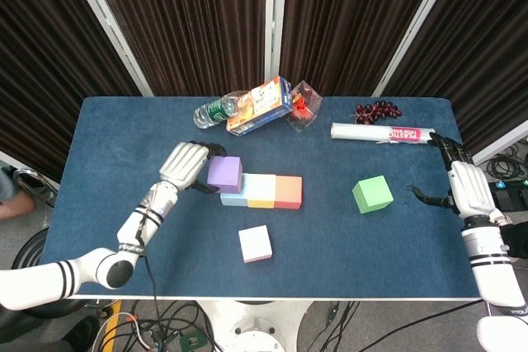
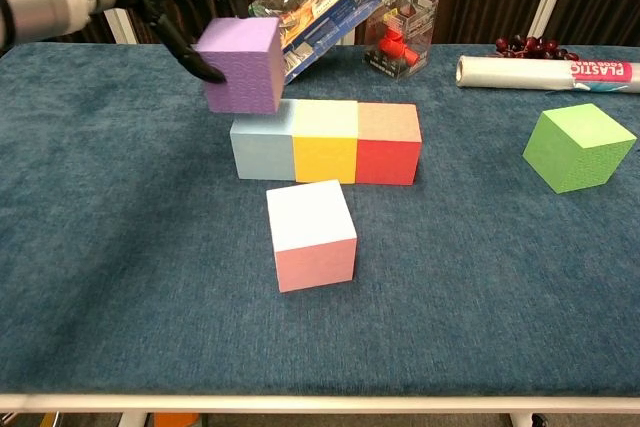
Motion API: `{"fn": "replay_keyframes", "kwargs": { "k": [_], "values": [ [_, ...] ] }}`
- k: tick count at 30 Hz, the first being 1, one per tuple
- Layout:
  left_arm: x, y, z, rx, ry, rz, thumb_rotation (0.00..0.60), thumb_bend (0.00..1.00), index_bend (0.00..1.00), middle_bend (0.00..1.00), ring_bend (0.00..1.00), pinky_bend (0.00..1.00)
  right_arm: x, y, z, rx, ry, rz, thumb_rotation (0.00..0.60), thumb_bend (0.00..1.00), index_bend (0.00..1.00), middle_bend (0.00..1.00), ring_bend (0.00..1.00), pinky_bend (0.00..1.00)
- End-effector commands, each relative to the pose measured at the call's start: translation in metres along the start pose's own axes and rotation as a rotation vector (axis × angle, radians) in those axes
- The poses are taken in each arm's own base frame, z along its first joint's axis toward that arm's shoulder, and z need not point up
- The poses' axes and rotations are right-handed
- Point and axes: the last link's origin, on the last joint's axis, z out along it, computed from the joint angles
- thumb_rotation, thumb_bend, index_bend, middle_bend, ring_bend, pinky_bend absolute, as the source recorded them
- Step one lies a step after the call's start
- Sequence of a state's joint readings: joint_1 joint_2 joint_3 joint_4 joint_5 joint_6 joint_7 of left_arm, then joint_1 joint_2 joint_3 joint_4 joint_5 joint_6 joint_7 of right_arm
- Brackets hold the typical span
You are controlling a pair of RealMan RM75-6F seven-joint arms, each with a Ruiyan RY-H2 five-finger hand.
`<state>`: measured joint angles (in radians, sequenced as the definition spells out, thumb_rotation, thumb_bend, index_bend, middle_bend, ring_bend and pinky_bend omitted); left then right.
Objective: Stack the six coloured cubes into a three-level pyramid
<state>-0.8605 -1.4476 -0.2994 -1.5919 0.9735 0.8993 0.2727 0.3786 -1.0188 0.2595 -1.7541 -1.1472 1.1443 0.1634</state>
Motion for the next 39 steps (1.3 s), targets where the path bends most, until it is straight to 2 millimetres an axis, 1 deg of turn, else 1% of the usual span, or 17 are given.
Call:
{"fn": "replay_keyframes", "kwargs": {
  "k": [1, 6, 12, 15, 39],
  "values": [
    [-0.010, 0.027, 0.013, -0.008, -0.021, 0.001, 0.600, 0.16, 0.42, 0.50, 0.40, 0.36, 0.001, 0.001, 0.000, -0.004, 0.000, 0.001, 0.600, 0.17, 0.00, 0.14, 0.00, 0.00],
    [-0.015, 0.044, 0.020, 0.009, -0.027, 0.016, 0.600, 0.16, 0.42, 0.49, 0.40, 0.35, 0.002, 0.003, 0.000, -0.007, 0.001, 0.001, 0.600, 0.17, 0.00, 0.14, 0.00, 0.00],
    [-0.017, 0.055, 0.022, 0.013, -0.031, 0.022, 0.600, 0.16, 0.41, 0.49, 0.40, 0.34, 0.002, 0.006, 0.000, -0.012, 0.001, 0.003, 0.600, 0.17, 0.00, 0.14, 0.00, 0.00],
    [-0.018, 0.056, 0.023, 0.015, -0.032, 0.022, 0.600, 0.16, 0.41, 0.49, 0.40, 0.32, 0.003, 0.006, -0.001, -0.014, 0.002, 0.004, 0.600, 0.17, 0.00, 0.14, 0.00, 0.00],
    [-0.019, 0.048, 0.024, 0.030, -0.038, 0.042, 0.600, 0.16, 0.41, 0.49, 0.40, 0.32, 0.000, 0.006, 0.002, -0.020, -0.003, 0.002, 0.600, 0.17, 0.00, 0.14, 0.00, 0.00]
  ]
}}
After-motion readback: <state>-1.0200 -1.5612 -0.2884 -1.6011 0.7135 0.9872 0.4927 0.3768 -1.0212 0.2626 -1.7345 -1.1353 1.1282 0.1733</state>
